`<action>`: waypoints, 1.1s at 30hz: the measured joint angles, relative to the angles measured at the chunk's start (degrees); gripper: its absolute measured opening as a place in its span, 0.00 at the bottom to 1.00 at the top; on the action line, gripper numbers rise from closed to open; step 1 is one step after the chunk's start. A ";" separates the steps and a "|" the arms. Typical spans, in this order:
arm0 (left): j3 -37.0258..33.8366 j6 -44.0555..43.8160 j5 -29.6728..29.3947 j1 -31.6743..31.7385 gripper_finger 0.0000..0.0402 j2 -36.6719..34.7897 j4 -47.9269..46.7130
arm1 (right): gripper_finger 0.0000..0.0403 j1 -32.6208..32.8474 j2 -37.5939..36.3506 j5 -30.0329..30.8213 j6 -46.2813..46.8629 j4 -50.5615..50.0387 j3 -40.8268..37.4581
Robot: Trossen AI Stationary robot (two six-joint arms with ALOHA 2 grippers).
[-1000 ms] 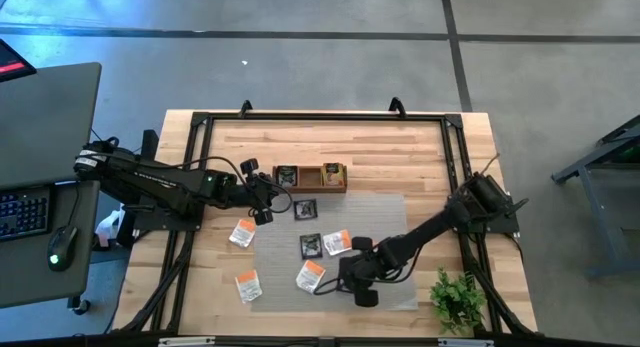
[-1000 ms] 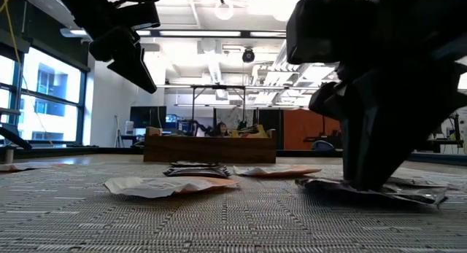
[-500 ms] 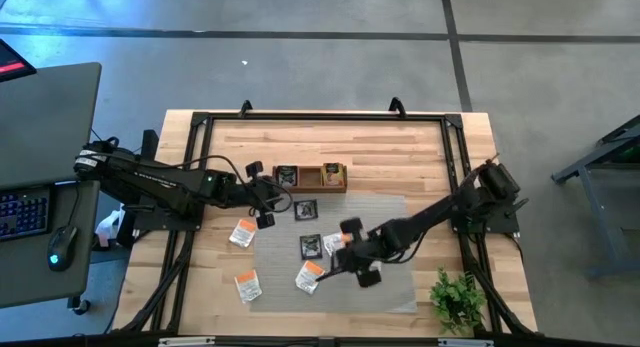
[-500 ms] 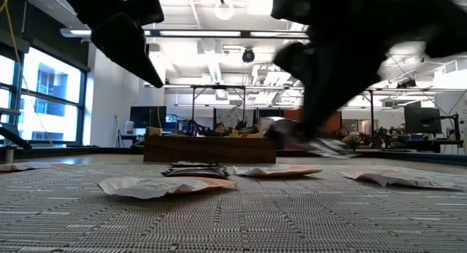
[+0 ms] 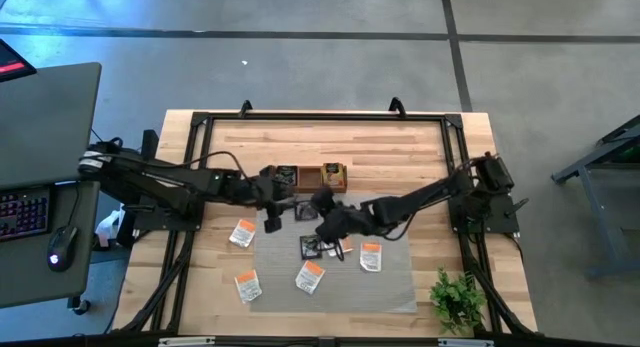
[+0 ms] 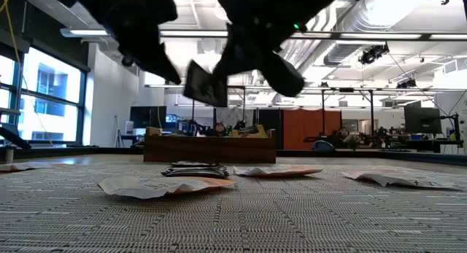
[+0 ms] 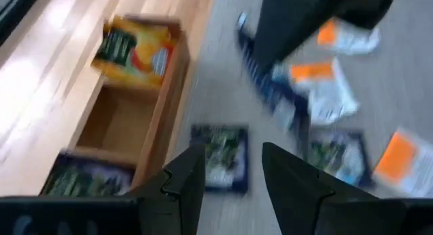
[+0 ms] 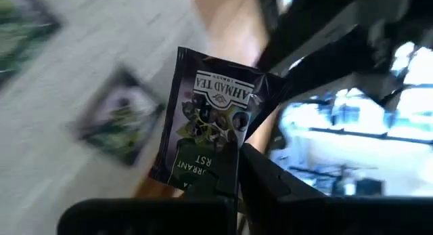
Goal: Pick & Place Tea
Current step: Put the violet tea bag into the left section of the wooden organizer
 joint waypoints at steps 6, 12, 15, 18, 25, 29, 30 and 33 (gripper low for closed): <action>0.07 -1.34 2.04 2.72 0.36 3.81 3.57 | 0.03 -1.80 -0.05 -0.23 -5.11 3.31 0.05; 0.23 -1.38 5.86 3.45 0.36 3.80 3.45 | 0.01 -2.82 -0.09 -0.51 -4.84 -2.15 0.05; 0.90 -1.38 6.18 3.35 0.36 3.80 3.50 | 0.01 -3.40 -0.09 -0.95 -3.48 -4.12 0.05; 1.55 -1.36 6.18 3.37 0.36 3.80 3.54 | 0.02 -3.99 -0.09 -2.98 -1.69 -3.95 0.05; 1.90 -1.03 6.11 3.41 0.36 4.43 5.13 | 0.02 -4.31 -0.09 -4.74 -2.64 -1.53 0.05; 1.90 -1.27 6.13 3.41 0.35 4.47 5.12 | 0.01 -4.31 -0.09 -4.97 -4.74 0.80 0.05; 1.90 -1.29 6.24 3.41 0.34 4.47 5.08 | 0.01 -4.31 -0.09 -5.09 -5.09 1.42 0.05; 1.90 -1.32 6.44 3.41 0.28 4.47 5.02 | 0.02 -4.31 -0.09 -4.66 -5.03 2.73 0.05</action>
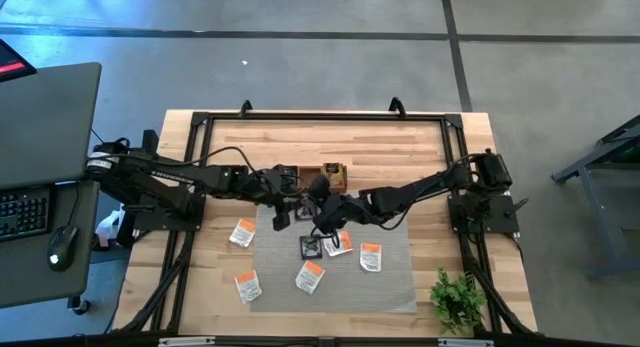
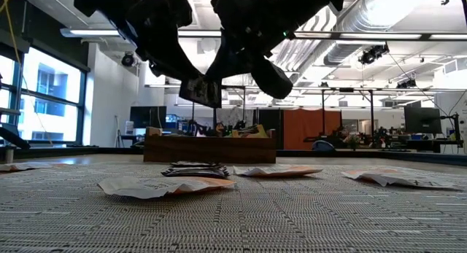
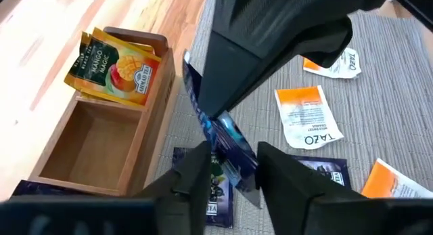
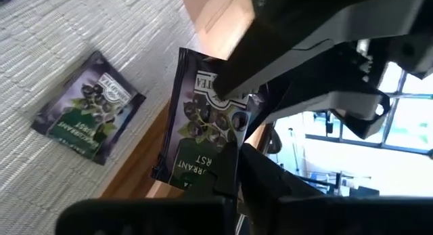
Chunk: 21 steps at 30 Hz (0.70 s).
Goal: Pick & Place Tea
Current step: Put the violet tea bag into the left section of the wooden organizer
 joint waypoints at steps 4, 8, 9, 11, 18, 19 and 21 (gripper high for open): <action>0.00 0.01 0.02 0.00 0.16 0.00 -0.15 | 0.03 0.00 0.00 -0.38 0.02 -0.15 0.00; 0.00 0.95 0.14 -0.04 0.04 0.00 -0.55 | 0.05 -0.04 -0.01 -2.78 1.41 -0.01 0.00; 0.00 1.33 0.22 -0.04 0.02 0.00 -0.62 | 0.06 -0.05 -0.01 -3.42 2.12 0.17 0.00; 0.00 1.49 0.18 -0.05 0.02 0.00 -0.72 | 0.08 -0.04 -0.03 -4.56 3.90 0.39 0.00; 0.00 1.46 -5.59 -0.02 0.03 0.00 -3.42 | 0.19 0.48 -0.39 -2.86 16.21 0.62 0.00; 0.00 1.41 -7.12 -0.02 0.02 -0.02 -3.98 | 0.20 0.61 -0.59 -2.06 17.57 0.74 0.00; 0.00 0.65 -10.17 -0.02 0.01 -0.09 -5.45 | 0.23 0.98 -1.17 0.71 21.41 0.67 0.00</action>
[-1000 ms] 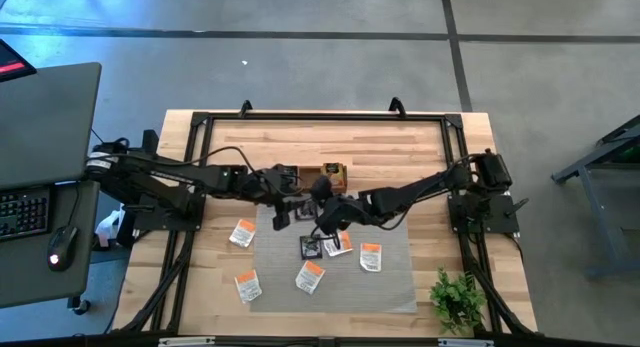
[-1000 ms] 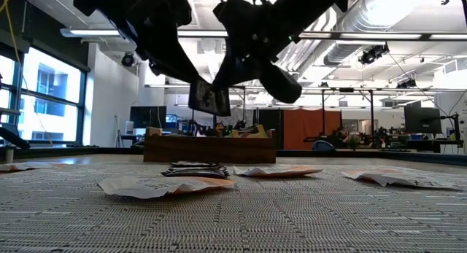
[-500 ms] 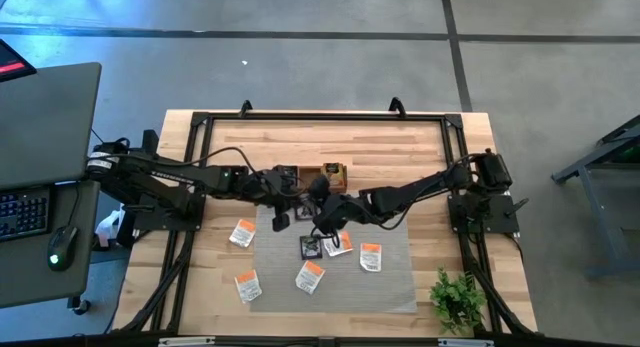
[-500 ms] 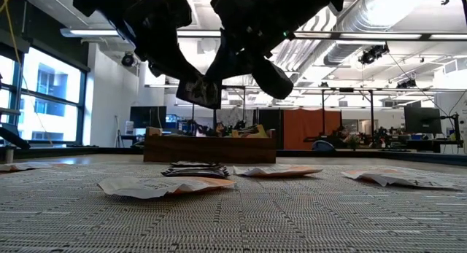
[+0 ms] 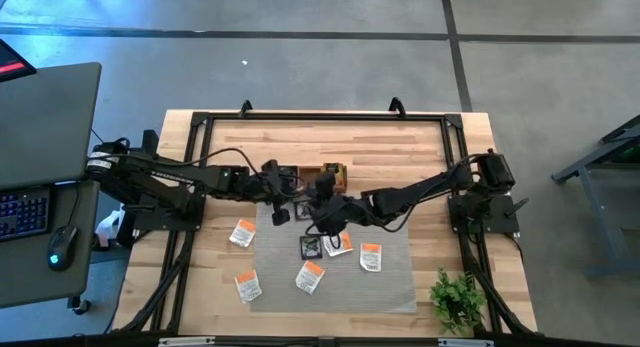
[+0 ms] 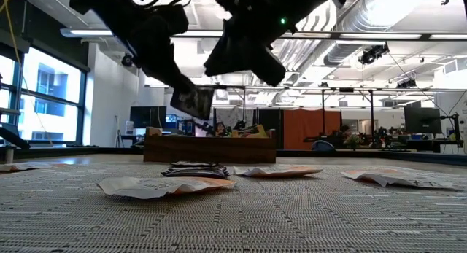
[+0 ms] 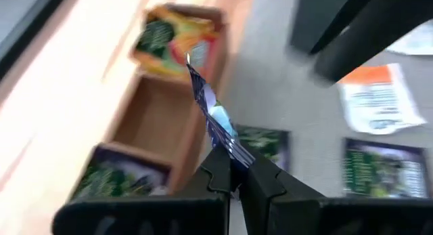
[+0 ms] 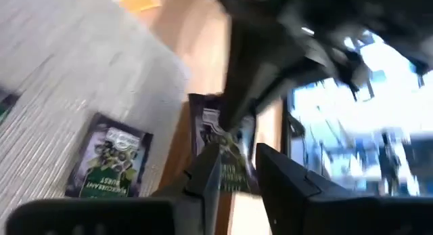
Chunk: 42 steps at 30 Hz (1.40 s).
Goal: Pick & Place Tea
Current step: Put the violet tea bag into the left section of the wooden organizer
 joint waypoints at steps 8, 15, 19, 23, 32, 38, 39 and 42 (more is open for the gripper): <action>-0.13 -3.56 -6.41 -0.02 0.01 -6.74 -6.88 | 0.25 -3.34 -0.71 -1.73 24.27 -2.15 -0.68; -4.45 -3.71 -7.39 -0.04 0.01 -23.90 -8.84 | 0.22 -9.28 -0.66 -11.78 28.51 10.55 -6.12; -13.09 -3.69 -8.63 -0.46 0.01 -36.51 -3.41 | 0.21 -13.33 -0.62 -22.28 33.48 27.95 -11.33; -25.25 -2.68 -3.59 -0.39 0.01 -44.85 14.23 | 0.21 -17.32 -0.10 -32.62 40.49 44.96 -14.69; -36.61 7.20 1.45 -0.39 0.01 -42.19 37.75 | 0.27 -18.88 6.73 -38.76 48.08 44.81 -6.00; -36.63 7.31 2.34 -0.39 0.01 -40.26 38.61 | 0.33 -18.88 8.50 -44.42 50.61 41.62 -1.76; -36.63 7.33 2.32 -0.39 0.01 -40.28 38.60 | 0.34 -18.91 8.50 -44.84 50.97 41.50 -1.69; -36.63 8.27 2.23 -0.39 0.01 -40.30 39.04 | 0.36 -18.92 8.50 -45.60 51.13 41.25 -1.70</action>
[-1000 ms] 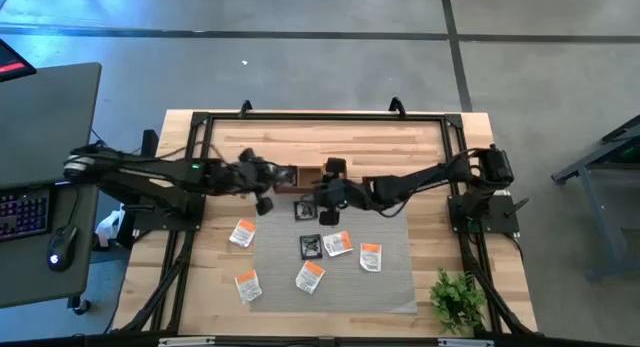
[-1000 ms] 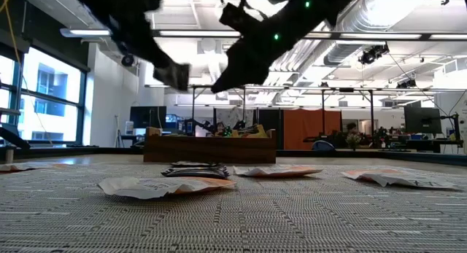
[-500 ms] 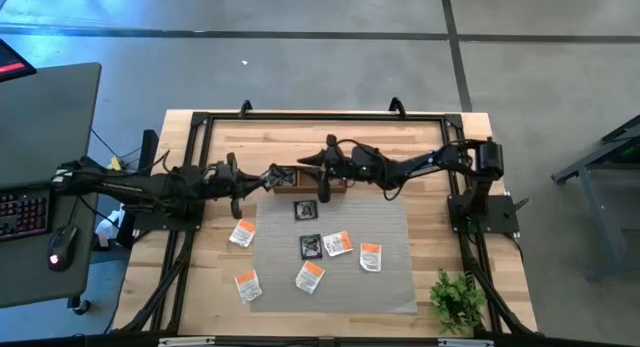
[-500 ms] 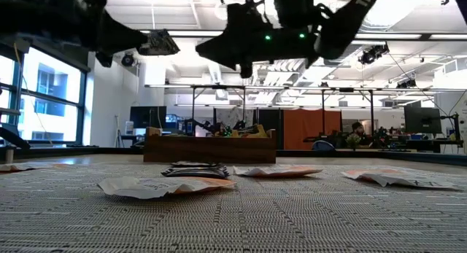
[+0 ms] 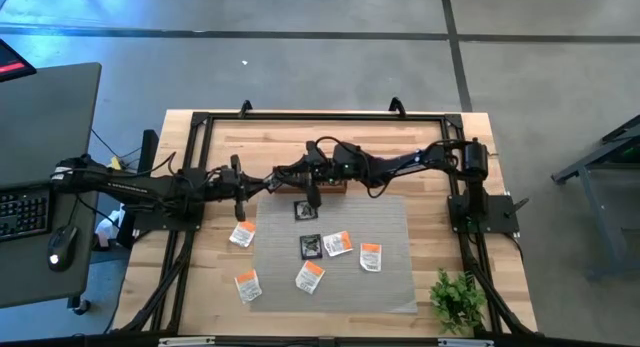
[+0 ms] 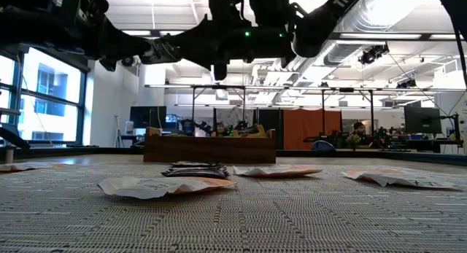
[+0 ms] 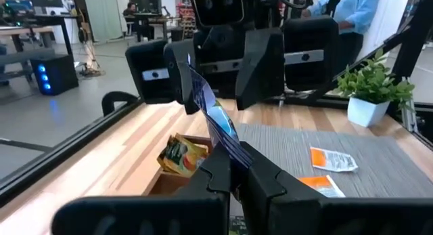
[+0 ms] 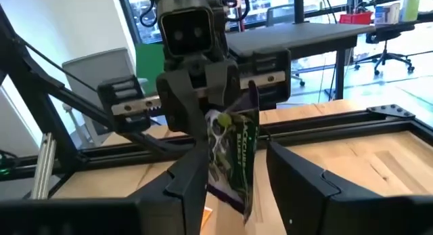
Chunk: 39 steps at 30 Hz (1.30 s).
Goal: Pick & Place Tea
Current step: Put the violet tea bag into the left section of the wooden organizer
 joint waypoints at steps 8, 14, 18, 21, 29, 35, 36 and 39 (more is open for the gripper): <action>0.00 0.21 -0.08 0.00 0.01 -0.02 1.35 | 0.33 0.00 0.00 0.16 -0.20 -1.51 -0.07; 0.00 0.24 -1.19 0.00 0.01 -0.02 1.12 | 0.15 0.00 0.00 0.18 -1.58 -1.36 -0.07; 0.04 0.20 -4.69 -0.03 0.01 -0.04 -1.43 | 0.02 -0.04 0.00 0.30 -3.57 -1.71 -0.07; 0.11 0.16 -5.89 -0.04 0.01 -0.04 -3.07 | 0.03 0.07 0.00 0.44 -4.51 -1.96 -0.07; 0.04 0.14 -6.36 0.00 0.19 0.02 -4.18 | 0.01 0.09 0.00 0.18 -4.75 -2.97 -0.07; 0.04 -1.42 -6.34 0.00 0.37 0.00 -4.86 | 0.01 0.09 -0.02 0.33 -6.08 -7.41 -0.07; 0.04 -1.43 -6.34 0.00 0.39 0.00 -5.24 | 0.01 0.09 -0.03 0.80 -6.36 -8.94 -0.07; 0.04 -1.64 -6.34 0.00 0.42 0.00 -6.13 | 0.00 0.06 -0.20 1.43 -7.77 -13.43 -0.07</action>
